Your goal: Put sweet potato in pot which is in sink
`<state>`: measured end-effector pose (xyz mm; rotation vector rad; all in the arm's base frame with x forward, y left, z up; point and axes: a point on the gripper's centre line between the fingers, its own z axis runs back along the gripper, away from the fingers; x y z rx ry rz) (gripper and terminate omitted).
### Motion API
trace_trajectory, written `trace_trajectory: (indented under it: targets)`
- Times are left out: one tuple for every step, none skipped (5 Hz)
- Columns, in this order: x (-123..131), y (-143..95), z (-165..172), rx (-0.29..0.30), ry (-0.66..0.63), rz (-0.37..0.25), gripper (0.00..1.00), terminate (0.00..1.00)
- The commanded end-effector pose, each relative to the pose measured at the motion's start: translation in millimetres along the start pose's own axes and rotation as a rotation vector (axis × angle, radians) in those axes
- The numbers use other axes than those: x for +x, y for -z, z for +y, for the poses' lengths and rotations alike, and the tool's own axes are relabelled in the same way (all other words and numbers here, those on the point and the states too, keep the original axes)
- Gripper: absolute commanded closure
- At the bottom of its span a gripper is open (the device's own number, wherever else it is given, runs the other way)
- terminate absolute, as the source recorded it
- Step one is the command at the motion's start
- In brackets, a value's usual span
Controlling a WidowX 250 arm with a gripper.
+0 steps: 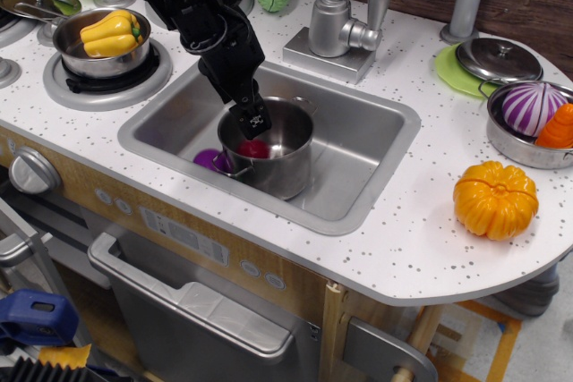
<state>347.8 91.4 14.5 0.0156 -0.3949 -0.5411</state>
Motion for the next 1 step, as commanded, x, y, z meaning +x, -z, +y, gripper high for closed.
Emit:
trace_trajectory:
  targets:
    - [9.6, -12.6, 7.2, 0.038, 0.023, -0.031, 0.0, 1.0]
